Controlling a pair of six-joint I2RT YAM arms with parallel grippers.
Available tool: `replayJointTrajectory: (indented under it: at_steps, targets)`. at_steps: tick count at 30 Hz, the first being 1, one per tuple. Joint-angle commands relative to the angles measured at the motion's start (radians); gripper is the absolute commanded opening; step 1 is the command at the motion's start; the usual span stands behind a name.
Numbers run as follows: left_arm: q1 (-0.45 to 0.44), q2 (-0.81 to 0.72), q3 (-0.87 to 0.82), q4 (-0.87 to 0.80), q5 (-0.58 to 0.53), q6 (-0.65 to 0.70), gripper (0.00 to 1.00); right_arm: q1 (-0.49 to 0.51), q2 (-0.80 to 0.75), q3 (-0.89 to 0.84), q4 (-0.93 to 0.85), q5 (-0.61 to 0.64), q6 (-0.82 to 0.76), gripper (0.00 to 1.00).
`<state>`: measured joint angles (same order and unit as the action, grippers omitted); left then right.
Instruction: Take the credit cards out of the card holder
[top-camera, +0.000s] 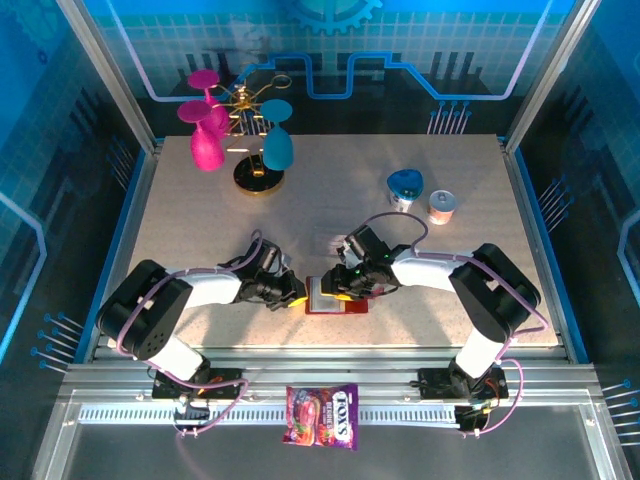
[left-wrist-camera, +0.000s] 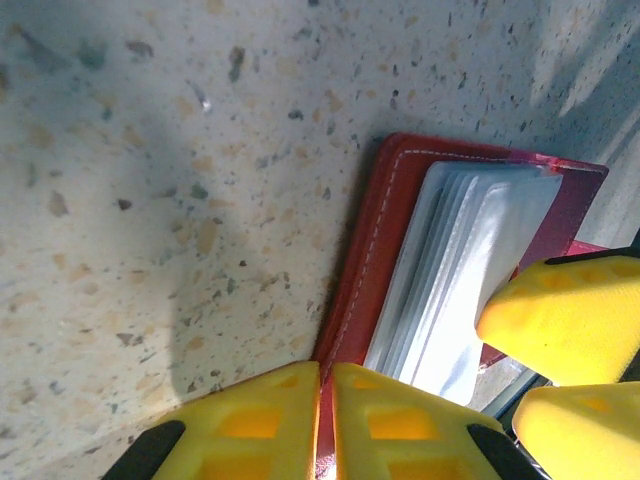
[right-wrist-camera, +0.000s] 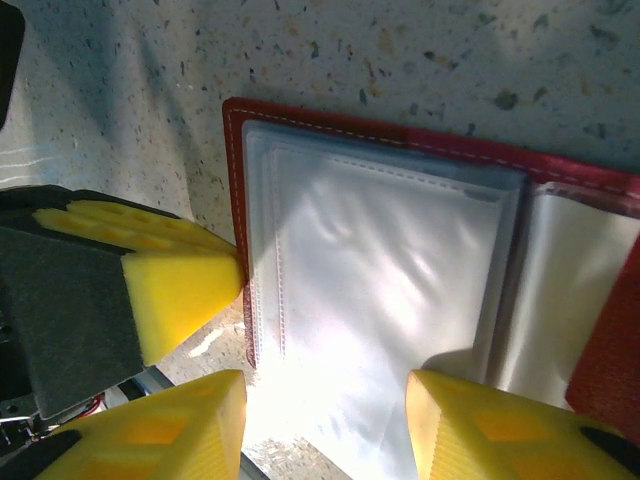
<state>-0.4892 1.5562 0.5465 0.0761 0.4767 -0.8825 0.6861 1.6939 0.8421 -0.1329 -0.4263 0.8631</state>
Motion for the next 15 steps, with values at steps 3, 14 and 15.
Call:
replayJointTrajectory:
  at_steps: [3, 14, 15]
  targets:
    - [-0.006, 0.021, 0.021, -0.052, -0.002, 0.028, 0.13, -0.003, -0.006, 0.004, -0.051, 0.032, -0.017, 0.48]
    - [-0.007, 0.023, 0.047, -0.077, -0.01, 0.033, 0.13, -0.034, -0.027, -0.05, 0.032, -0.021, 0.011, 0.48]
    - [-0.007, 0.023, 0.05, -0.079, -0.009, 0.033, 0.13, -0.037, -0.028, -0.055, 0.035, -0.023, 0.011, 0.48]
